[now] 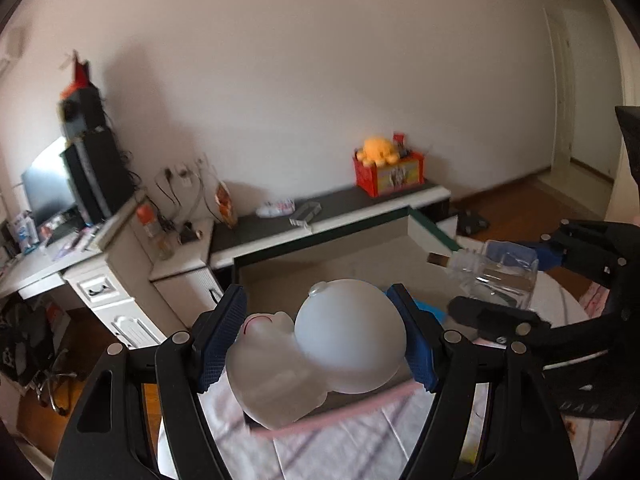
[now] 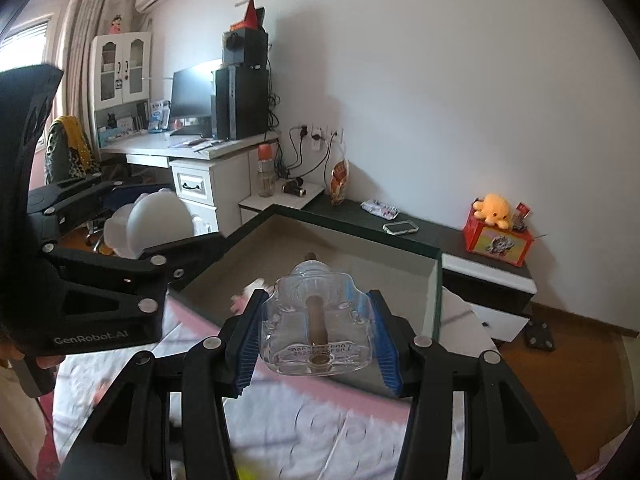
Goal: Organize rigid objects
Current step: 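Carry the white toy and glass bottle into the pink box and release, then move both tools back toward the items on the bed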
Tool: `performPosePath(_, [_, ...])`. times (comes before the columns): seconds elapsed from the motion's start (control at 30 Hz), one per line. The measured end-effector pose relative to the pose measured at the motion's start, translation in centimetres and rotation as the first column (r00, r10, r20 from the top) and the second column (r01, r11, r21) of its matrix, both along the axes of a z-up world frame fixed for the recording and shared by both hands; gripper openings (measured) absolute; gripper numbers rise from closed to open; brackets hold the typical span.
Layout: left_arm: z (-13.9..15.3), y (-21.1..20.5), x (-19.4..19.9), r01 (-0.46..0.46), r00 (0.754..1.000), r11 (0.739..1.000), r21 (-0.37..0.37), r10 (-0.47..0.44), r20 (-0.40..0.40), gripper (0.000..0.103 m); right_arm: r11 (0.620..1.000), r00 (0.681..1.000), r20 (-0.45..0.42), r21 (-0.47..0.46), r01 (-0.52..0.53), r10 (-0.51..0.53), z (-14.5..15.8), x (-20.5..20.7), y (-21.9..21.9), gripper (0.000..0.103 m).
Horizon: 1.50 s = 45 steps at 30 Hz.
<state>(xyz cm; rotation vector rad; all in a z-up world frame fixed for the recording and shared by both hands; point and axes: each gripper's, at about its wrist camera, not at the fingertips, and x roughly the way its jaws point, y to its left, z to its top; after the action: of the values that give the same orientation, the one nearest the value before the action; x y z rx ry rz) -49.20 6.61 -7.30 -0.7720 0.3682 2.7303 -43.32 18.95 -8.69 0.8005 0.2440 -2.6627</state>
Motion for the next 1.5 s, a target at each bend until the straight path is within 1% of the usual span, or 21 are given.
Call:
performPosePath(0.1, [-0.9, 0.5, -4.5, -0.007, 0.997, 1.000, -0.005, 0.007, 0.073, 0.074, 0.999, 0.999, 0.044, 0.029, 0.012, -0.013, -0.9, -3.3, -0.1, 0.051])
performPosePath(0.2, [-2.3, 0.8, -7.9, -0.023, 0.990, 0.999, -0.022, 0.026, 0.135, 0.074, 0.998, 0.993, 0.116, 0.065, 0.016, -0.023, -2.3, -7.3, -0.3, 0.051])
performPosePath(0.23, [-3.0, 0.9, -9.2, -0.033, 0.987, 0.999, -0.042, 0.040, 0.158, 0.074, 0.997, 0.990, 0.135, 0.075, 0.017, -0.027, -2.6, -8.1, -0.3, 0.051])
performPosePath(0.33, [-5.3, 1.3, -11.9, -0.071, 0.978, 0.991, -0.118, 0.092, 0.185, 0.074, 0.994, 0.976, 0.214, 0.105, 0.022, -0.044, -4.6, -11.4, -0.3, 0.051])
performPosePath(0.37, [-5.9, 1.3, -12.4, -0.089, 0.976, 0.986, -0.143, 0.115, 0.184, 0.074, 0.993, 0.973, 0.225, 0.117, 0.026, -0.052, -5.1, -12.2, -0.2, 0.051])
performPosePath(0.4, [-6.7, 1.5, -13.0, -0.103, 0.975, 0.977, -0.186, 0.136, 0.178, 0.074, 0.990, 0.970, 0.236, 0.136, 0.024, -0.056, -5.6, -12.8, -0.2, 0.051])
performPosePath(0.43, [-7.2, 1.7, -13.0, -0.103, 0.974, 0.973, -0.206, 0.140, 0.177, 0.074, 0.986, 0.964, 0.259, 0.163, 0.023, -0.065, -6.3, -13.6, -0.3, 0.051])
performPosePath(0.5, [-7.9, 1.9, -13.6, -0.102, 0.972, 0.966, -0.238, 0.148, 0.182, 0.074, 0.984, 0.946, 0.313, 0.173, 0.036, -0.090, -7.2, -14.6, 0.0, 0.051])
performPosePath(0.57, [-8.4, 1.8, -14.1, -0.090, 0.970, 0.966, -0.241, 0.140, 0.199, 0.074, 0.983, 0.940, 0.326, 0.176, 0.042, -0.099, -7.2, -15.1, 0.3, 0.051])
performPosePath(0.67, [-8.9, 1.7, -14.6, -0.096, 0.958, 0.966, -0.238, 0.154, 0.241, 0.074, 0.984, 0.932, 0.341, 0.163, 0.069, -0.121, -7.1, -15.2, 0.9, 0.051])
performPosePath(0.7, [-8.9, 1.6, -14.7, -0.098, 0.958, 0.968, -0.232, 0.155, 0.241, 0.074, 0.984, 0.931, 0.343, 0.161, 0.072, -0.124, -7.1, -15.3, 0.9, 0.051])
performPosePath(0.73, [-8.8, 1.5, -14.5, -0.105, 0.960, 0.968, -0.226, 0.158, 0.233, 0.077, 0.984, 0.930, 0.343, 0.156, 0.082, -0.132, -7.0, -15.1, 1.1, 0.051])
performPosePath(0.77, [-8.6, 1.3, -14.4, -0.113, 0.961, 0.968, -0.225, 0.164, 0.223, 0.086, 0.984, 0.931, 0.339, 0.154, 0.088, -0.136, -7.0, -15.2, 1.1, 0.053])
performPosePath(0.83, [-8.3, 1.0, -14.0, -0.129, 0.960, 0.967, -0.221, 0.178, 0.215, 0.098, 0.986, 0.943, 0.305, 0.136, 0.095, -0.133, -6.5, -14.4, 1.3, 0.057])
performPosePath(0.87, [-8.1, 0.9, -13.8, -0.130, 0.961, 0.966, -0.223, 0.178, 0.211, 0.101, 0.986, 0.944, 0.298, 0.131, 0.103, -0.138, -6.3, -14.5, 1.3, 0.065])
performPosePath(0.9, [-7.8, 0.8, -13.5, -0.129, 0.963, 0.966, -0.225, 0.176, 0.205, 0.101, 0.985, 0.945, 0.294, 0.130, 0.110, -0.144, -6.1, -14.4, 1.4, 0.072])
performPosePath(1.0, [-6.7, 0.6, -12.3, -0.145, 0.967, 0.959, -0.244, 0.190, 0.170, 0.101, 0.987, 0.955, 0.265, 0.116, 0.108, -0.135, -5.1, -13.3, 1.5, 0.073])
performPosePath(1.1, [-5.4, 0.0, -10.2, -0.141, 0.972, 0.963, -0.228, 0.178, 0.152, 0.101, 0.990, 0.962, 0.245, 0.105, 0.095, -0.118, -3.7, -11.5, 1.5, 0.073])
performPosePath(1.23, [-3.5, -0.9, -6.1, -0.143, 0.982, 0.967, -0.210, 0.165, 0.093, 0.102, 0.993, 0.977, 0.194, 0.090, 0.077, -0.093, -1.5, -7.6, 1.5, 0.074])
performPosePath(1.3, [-2.5, -1.5, -3.7, -0.146, 0.985, 0.971, -0.190, 0.161, 0.063, 0.103, 0.994, 0.983, 0.165, 0.074, 0.075, -0.086, -0.5, -5.8, 1.6, 0.080])
performPosePath(1.5, [-0.3, -2.6, 4.5, -0.130, 0.992, 0.981, -0.145, 0.128, -0.019, 0.103, 0.999, 0.997, 0.067, 0.020, 0.046, -0.048, 2.2, 2.0, 1.5, 0.080])
